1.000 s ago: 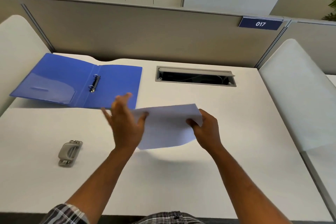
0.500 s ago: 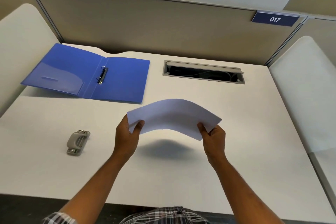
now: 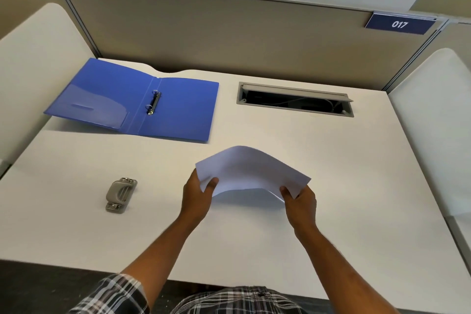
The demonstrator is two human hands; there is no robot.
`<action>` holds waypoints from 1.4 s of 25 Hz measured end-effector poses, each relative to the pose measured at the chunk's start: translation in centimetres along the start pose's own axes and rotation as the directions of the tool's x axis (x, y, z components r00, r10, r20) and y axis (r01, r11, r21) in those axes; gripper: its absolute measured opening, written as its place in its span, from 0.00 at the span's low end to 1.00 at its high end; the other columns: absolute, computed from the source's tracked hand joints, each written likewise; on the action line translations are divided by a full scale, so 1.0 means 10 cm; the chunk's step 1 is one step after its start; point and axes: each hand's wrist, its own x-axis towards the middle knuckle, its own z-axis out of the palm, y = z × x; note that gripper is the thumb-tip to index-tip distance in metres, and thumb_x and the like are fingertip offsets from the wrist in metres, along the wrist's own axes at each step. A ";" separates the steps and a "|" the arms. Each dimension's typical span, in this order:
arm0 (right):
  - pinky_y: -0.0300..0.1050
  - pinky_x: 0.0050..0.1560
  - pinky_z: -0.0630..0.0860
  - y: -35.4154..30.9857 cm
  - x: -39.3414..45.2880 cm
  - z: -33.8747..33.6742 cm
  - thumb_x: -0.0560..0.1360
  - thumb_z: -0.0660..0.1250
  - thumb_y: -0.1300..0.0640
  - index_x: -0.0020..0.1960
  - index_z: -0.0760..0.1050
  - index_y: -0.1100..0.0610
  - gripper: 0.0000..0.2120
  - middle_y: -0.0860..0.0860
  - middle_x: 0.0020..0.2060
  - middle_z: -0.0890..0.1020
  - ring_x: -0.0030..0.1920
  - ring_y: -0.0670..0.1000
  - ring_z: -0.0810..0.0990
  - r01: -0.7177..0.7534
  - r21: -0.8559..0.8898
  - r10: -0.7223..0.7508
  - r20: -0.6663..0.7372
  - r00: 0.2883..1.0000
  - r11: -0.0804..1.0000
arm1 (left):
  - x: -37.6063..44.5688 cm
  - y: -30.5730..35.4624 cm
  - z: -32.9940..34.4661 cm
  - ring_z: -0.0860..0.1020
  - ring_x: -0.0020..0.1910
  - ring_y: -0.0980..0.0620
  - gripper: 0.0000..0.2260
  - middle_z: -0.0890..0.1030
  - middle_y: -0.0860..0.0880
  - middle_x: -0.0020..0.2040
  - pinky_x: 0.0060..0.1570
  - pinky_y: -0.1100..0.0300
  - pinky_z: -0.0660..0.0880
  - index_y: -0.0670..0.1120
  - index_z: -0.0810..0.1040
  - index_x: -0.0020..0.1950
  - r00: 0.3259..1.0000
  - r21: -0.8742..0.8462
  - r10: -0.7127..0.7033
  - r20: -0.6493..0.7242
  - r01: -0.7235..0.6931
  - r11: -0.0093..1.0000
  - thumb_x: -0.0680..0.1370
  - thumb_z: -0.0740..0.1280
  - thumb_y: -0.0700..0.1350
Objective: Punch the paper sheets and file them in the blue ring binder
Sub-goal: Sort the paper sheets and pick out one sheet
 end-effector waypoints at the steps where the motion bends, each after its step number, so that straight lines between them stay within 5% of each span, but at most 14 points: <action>1: 0.50 0.55 0.79 0.01 -0.01 0.01 0.77 0.72 0.58 0.62 0.77 0.52 0.14 0.49 0.53 0.84 0.55 0.55 0.83 0.000 -0.038 0.000 -0.018 1.000 0.999 | 0.01 0.01 0.04 0.79 0.56 0.54 0.14 0.80 0.55 0.56 0.58 0.60 0.75 0.52 0.74 0.64 1.000 0.001 0.001 -0.020 -0.001 1.000 0.79 0.69 0.45; 5: 0.52 0.66 0.72 -0.04 0.03 0.04 0.75 0.75 0.51 0.75 0.63 0.50 0.34 0.49 0.69 0.74 0.71 0.55 0.74 -0.143 0.078 0.150 -0.092 0.984 0.987 | 0.06 0.13 0.08 0.81 0.52 0.52 0.08 0.82 0.58 0.50 0.49 0.61 0.75 0.53 0.76 0.57 0.996 -0.049 -0.004 -0.089 -0.001 0.999 0.79 0.67 0.43; 8: 0.58 0.72 0.69 -0.07 -0.03 0.10 0.71 0.80 0.49 0.81 0.53 0.50 0.49 0.53 0.75 0.68 0.75 0.58 0.70 -0.444 0.330 0.446 0.077 0.892 0.833 | 0.03 0.18 0.06 0.82 0.54 0.47 0.11 0.84 0.50 0.53 0.51 0.57 0.77 0.47 0.77 0.60 0.998 -0.331 -0.054 0.024 0.059 0.942 0.78 0.69 0.45; 11: 0.56 0.59 0.81 -0.14 -0.08 0.14 0.68 0.79 0.52 0.68 0.74 0.58 0.31 0.55 0.63 0.83 0.64 0.61 0.82 -0.516 0.598 0.344 0.386 0.856 0.613 | -0.04 0.22 0.09 0.80 0.61 0.45 0.16 0.82 0.45 0.62 0.62 0.49 0.75 0.44 0.75 0.67 0.984 -0.578 -0.067 0.163 0.150 0.802 0.79 0.69 0.40; 14: 0.50 0.52 0.84 -0.25 -0.02 0.17 0.76 0.74 0.59 0.62 0.79 0.57 0.15 0.58 0.58 0.85 0.53 0.57 0.86 -0.429 0.671 0.217 0.379 0.900 0.605 | -0.10 0.18 0.11 0.78 0.65 0.43 0.18 0.79 0.44 0.67 0.65 0.46 0.73 0.44 0.73 0.70 0.964 -0.660 -0.042 0.264 0.212 0.721 0.80 0.66 0.39; 19: 0.53 0.47 0.83 -0.35 0.14 0.04 0.79 0.69 0.66 0.54 0.81 0.56 0.07 0.54 0.50 0.87 0.47 0.54 0.85 -0.140 0.509 0.041 0.199 0.979 0.849 | -0.01 0.00 -0.18 0.78 0.64 0.43 0.21 0.79 0.42 0.67 0.65 0.48 0.75 0.43 0.70 0.73 0.923 -0.710 -0.091 0.373 0.348 0.612 0.79 0.65 0.40; 21: 0.54 0.45 0.82 -0.35 0.18 -0.05 0.79 0.70 0.66 0.50 0.83 0.54 0.08 0.53 0.47 0.87 0.46 0.55 0.84 -0.066 0.420 -0.016 0.189 0.982 0.905 | 0.13 0.02 -0.39 0.82 0.56 0.46 0.23 0.83 0.44 0.59 0.57 0.54 0.79 0.44 0.71 0.72 0.925 -0.608 -0.116 0.362 0.328 0.723 0.77 0.67 0.42; 23: 0.54 0.45 0.83 -0.37 0.20 -0.11 0.79 0.70 0.65 0.49 0.84 0.52 0.09 0.52 0.46 0.88 0.46 0.55 0.85 -0.024 0.347 -0.056 0.219 0.974 0.938 | 0.24 0.15 -0.49 0.83 0.56 0.47 0.22 0.84 0.45 0.58 0.57 0.56 0.79 0.47 0.75 0.69 0.909 -0.389 -0.052 0.413 0.228 0.893 0.76 0.71 0.44; 25: 0.57 0.48 0.83 -0.37 0.18 -0.10 0.79 0.69 0.66 0.52 0.83 0.54 0.09 0.53 0.46 0.88 0.46 0.54 0.86 0.016 0.283 -0.084 0.231 0.969 0.959 | 0.28 0.33 -0.43 0.83 0.58 0.46 0.19 0.84 0.46 0.58 0.56 0.57 0.79 0.49 0.78 0.64 0.884 -0.258 0.027 0.466 0.107 0.960 0.75 0.74 0.46; 30: 0.42 0.47 0.82 -0.48 0.06 0.00 0.80 0.70 0.61 0.53 0.79 0.52 0.05 0.46 0.44 0.88 0.45 0.48 0.87 0.166 0.230 -0.194 0.105 0.975 0.959 | 0.18 0.66 -0.12 0.83 0.52 0.56 0.10 0.84 0.58 0.52 0.50 0.64 0.79 0.53 0.78 0.59 0.974 -0.070 0.190 0.123 -0.182 0.981 0.78 0.70 0.48; 35: 0.29 0.38 0.76 -0.60 -0.08 0.05 0.79 0.71 0.55 0.48 0.75 0.45 0.07 0.39 0.39 0.85 0.39 0.40 0.83 0.321 0.202 -0.323 -0.022 0.946 0.925 | 0.00 0.61 -0.02 0.80 0.53 0.63 0.10 0.82 0.64 0.54 0.49 0.72 0.76 0.49 0.75 0.60 0.932 -0.067 0.361 -0.042 -0.363 0.929 0.80 0.66 0.48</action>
